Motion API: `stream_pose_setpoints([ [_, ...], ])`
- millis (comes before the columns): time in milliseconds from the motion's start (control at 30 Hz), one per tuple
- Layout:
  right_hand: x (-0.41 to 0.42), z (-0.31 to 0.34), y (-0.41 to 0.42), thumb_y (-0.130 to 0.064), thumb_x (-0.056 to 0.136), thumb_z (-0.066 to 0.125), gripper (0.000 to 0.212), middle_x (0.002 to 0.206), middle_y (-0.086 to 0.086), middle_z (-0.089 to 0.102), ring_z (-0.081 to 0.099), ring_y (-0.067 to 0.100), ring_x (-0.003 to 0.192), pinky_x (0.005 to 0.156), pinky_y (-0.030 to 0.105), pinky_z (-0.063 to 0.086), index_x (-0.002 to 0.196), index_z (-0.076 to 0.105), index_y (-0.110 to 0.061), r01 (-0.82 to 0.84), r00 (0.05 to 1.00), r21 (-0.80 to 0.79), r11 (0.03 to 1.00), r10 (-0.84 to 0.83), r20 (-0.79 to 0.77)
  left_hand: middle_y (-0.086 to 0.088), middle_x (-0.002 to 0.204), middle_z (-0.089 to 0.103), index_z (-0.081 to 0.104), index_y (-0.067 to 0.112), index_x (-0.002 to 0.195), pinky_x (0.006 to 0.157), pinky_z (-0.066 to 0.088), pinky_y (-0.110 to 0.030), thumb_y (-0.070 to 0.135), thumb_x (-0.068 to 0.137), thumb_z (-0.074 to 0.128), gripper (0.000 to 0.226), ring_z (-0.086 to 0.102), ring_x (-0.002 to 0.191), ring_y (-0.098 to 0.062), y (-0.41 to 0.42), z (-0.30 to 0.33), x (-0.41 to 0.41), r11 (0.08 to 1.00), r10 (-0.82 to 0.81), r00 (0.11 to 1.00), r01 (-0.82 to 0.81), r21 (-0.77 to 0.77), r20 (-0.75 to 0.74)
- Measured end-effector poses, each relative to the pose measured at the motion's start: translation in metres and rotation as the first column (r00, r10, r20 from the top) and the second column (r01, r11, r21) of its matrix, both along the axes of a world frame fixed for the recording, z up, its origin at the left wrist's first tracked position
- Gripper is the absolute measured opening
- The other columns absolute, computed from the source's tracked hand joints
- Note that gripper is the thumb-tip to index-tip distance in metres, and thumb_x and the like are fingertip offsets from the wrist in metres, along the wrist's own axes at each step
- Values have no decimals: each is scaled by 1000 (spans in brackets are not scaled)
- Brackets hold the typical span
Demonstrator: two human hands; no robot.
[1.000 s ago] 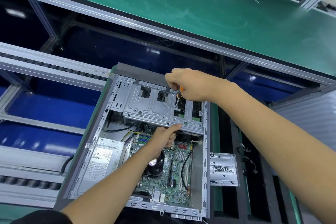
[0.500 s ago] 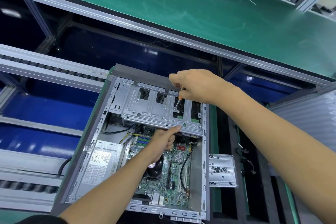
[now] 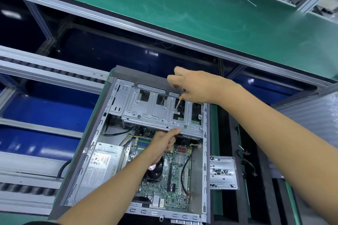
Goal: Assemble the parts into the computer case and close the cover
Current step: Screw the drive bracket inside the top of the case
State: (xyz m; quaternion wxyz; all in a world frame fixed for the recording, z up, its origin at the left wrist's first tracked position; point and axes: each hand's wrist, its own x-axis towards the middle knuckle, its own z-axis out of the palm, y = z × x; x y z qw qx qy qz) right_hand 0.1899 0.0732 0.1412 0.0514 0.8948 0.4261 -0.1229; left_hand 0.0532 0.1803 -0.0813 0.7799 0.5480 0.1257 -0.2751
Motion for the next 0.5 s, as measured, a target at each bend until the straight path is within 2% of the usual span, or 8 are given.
stream_pose_setpoints([
  [67,-1,2,0,5,81,58,46,95,-2,35,44,19,56,44,36,30,94,33,-32,-31,999,-21,999,31,17,2,51,21,50,12,67,50,38,-14,70,73,73,64,17,48,-18,1,2,-1,1000,-7,1000,7,13,4],
  [133,0,2,0,0,86,56,40,90,-4,38,47,21,57,45,35,29,92,32,-31,-53,995,-66,996,58,79,2,51,21,44,15,58,51,38,-14,70,74,73,64,17,48,-18,2,4,-1,1000,-17,1000,17,19,7],
  [200,3,2,-1,-18,91,57,21,81,-7,49,51,20,59,47,30,28,90,38,-28,-54,981,-100,994,71,182,2,51,20,55,11,72,49,36,-15,71,70,75,63,16,48,-18,1,6,-1,1000,-15,1000,15,3,1],
  [267,4,0,-3,-28,94,54,16,76,-6,54,49,19,56,48,29,27,91,38,-27,-32,970,-100,994,55,237,3,51,21,60,9,89,48,34,-16,73,66,76,70,16,48,-17,1,7,-1,1000,-6,1000,6,-3,-3],
  [367,0,-3,-5,-15,91,54,23,89,-6,43,47,19,55,47,30,25,95,37,-29,-17,990,-37,999,22,137,3,51,21,57,9,102,49,36,-14,73,67,76,76,16,49,-17,1,7,0,1000,1,1000,-1,-2,2],
  [433,-1,-3,-4,-2,87,53,30,99,-5,39,46,17,56,47,31,26,98,44,-28,-12,998,10,1000,11,58,3,51,21,59,8,92,49,38,-13,74,66,76,72,16,48,-18,1,7,-1,1000,-5,1000,6,-7,9],
  [500,-1,-1,-3,-2,87,54,30,95,-7,41,46,15,59,48,30,27,94,45,-30,-6,1000,25,1000,5,30,3,50,21,58,8,91,49,38,-13,75,64,77,75,16,48,-17,1,9,-1,1000,-9,1000,9,-9,9],
])
